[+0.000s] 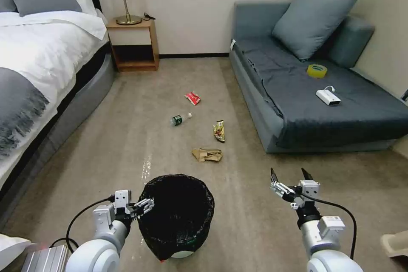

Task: Pick up the trash bin, then pick up the garbage on the floor and place it into the trash bin.

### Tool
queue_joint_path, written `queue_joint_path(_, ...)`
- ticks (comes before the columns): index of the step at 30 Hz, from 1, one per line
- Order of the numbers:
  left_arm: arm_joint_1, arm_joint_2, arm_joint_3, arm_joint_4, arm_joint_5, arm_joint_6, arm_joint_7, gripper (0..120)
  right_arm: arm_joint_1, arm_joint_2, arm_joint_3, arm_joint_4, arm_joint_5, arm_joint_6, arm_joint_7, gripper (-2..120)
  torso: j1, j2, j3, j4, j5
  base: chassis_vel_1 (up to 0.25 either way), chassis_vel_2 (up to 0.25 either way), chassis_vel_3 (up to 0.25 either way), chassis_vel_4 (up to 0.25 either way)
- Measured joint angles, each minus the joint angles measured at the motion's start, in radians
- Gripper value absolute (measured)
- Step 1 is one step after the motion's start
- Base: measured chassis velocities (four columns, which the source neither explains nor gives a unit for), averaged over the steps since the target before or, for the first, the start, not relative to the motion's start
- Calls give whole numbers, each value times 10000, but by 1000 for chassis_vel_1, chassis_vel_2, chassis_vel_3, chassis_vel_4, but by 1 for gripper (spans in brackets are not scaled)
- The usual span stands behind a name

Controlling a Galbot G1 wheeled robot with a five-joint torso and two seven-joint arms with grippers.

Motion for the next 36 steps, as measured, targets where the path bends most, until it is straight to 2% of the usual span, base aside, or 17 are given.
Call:
queue_joint_path(6,-98,65,87,213,-344,134,-111,98,155,83,-108,-197,-59,53,-18,100,0,0,0,0,0,0,0,0,0)
queue_joint_path(11,-195,135,204,363,-665,151,-144,75,250,105,-110,-306,-58,56,-17,100,0,0,0,0,0,0,0,0,0)
queue_joint_path(12,-195,135,204,363,-665,151,-144,75,250,105,-110,-306,-58,56,-17,100,0,0,0,0,0,0,0,0,0)
queue_joint_path(16,-203,204,253,450,-800,137,-105,58,247,132,-100,-331,-57,69,-11,100,0,0,0,0,0,0,0,0,0)
queue_joint_path(17,-203,204,253,450,-800,137,-105,58,247,132,-100,-331,-57,69,-11,100,0,0,0,0,0,0,0,0,0)
queue_joint_path(21,-174,256,276,468,-786,60,57,39,243,162,-97,-334,-55,82,8,100,0,0,0,0,0,0,0,0,0)
queue_joint_path(22,-174,256,276,468,-786,60,57,39,243,162,-97,-334,-55,82,8,100,0,0,0,0,0,0,0,0,0)
queue_joint_path(26,-127,233,271,491,-668,-115,239,22,212,163,-90,-295,-52,93,16,100,0,0,0,0,1,0,0,0,0)
queue_joint_path(27,-127,233,271,491,-668,-115,239,22,212,163,-90,-295,-52,93,16,100,0,0,0,0,1,0,0,0,0)
queue_joint_path(30,-67,152,272,501,-643,-239,330,8,209,165,-87,-264,-51,99,19,100,1,0,0,0,1,0,0,0,0)
queue_joint_path(36,30,-24,272,578,-456,-562,538,6,229,171,-87,-261,-40,125,21,100,0,1,0,1,2,0,0,0,0)
